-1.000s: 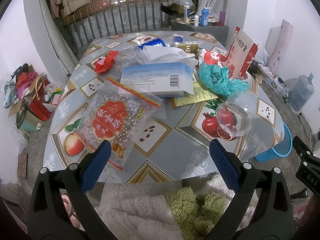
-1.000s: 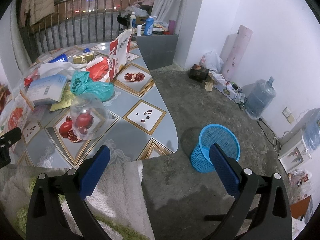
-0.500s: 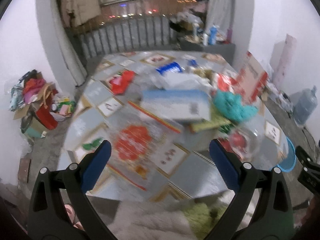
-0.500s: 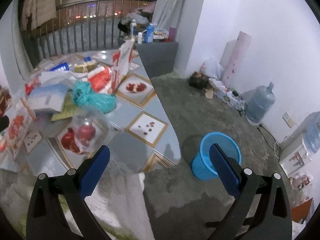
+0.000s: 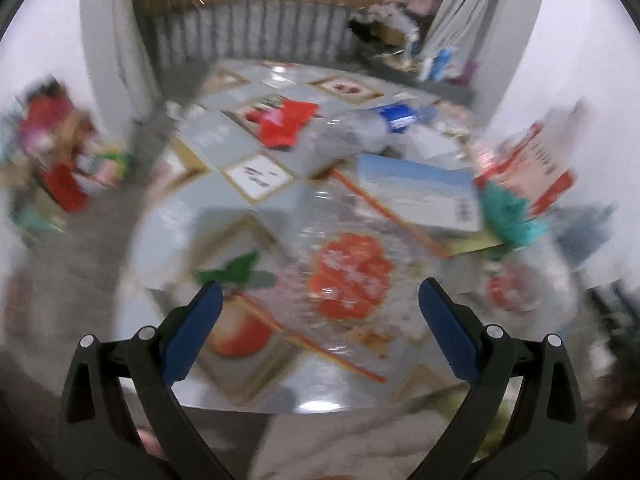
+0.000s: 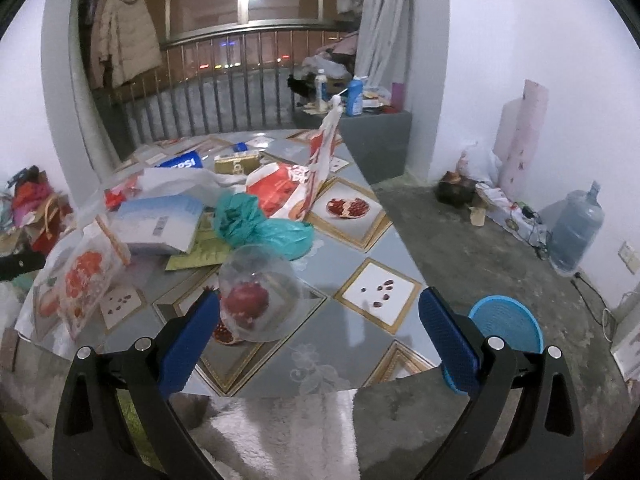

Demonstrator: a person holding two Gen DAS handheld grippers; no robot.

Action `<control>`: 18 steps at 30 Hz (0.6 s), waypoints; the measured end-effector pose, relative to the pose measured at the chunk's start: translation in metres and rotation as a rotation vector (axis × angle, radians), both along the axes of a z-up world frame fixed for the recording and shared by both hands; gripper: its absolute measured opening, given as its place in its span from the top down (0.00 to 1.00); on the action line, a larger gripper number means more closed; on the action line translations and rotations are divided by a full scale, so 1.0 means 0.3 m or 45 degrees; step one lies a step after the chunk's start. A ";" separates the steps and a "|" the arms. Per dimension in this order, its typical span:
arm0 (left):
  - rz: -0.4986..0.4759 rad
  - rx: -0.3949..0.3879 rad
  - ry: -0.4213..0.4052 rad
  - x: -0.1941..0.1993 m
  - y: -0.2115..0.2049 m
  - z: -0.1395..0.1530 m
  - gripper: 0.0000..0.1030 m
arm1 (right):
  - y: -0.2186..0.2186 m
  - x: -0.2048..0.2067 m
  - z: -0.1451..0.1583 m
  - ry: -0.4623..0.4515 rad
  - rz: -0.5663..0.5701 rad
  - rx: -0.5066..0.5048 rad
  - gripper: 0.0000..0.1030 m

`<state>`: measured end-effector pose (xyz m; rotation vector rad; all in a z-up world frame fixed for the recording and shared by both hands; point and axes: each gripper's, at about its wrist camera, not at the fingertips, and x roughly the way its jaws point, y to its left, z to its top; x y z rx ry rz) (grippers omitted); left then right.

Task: Collect trash
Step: 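Grasp the small clear plastic bag with the left tool while right tool reaches toward the clear dome lid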

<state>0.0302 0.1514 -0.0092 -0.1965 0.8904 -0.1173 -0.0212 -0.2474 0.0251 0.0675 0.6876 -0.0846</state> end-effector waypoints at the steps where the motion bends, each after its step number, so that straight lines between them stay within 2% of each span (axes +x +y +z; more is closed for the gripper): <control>1: -0.015 -0.100 0.004 0.003 0.021 -0.013 0.08 | 0.001 0.006 -0.006 0.009 0.005 0.013 0.06; 4: 0.009 -0.186 0.063 0.029 0.032 -0.045 0.08 | 0.005 0.026 -0.019 0.037 0.019 0.041 0.06; 7: -0.038 -0.205 0.032 0.071 0.034 -0.063 0.08 | 0.019 0.053 -0.028 0.055 0.040 0.051 0.06; 12: -0.182 -0.126 -0.010 0.191 0.025 -0.086 0.08 | 0.034 0.097 -0.044 0.084 0.056 0.062 0.06; 18: -0.308 -0.058 0.045 0.284 0.008 -0.132 0.10 | 0.048 0.148 -0.055 0.114 0.063 0.077 0.06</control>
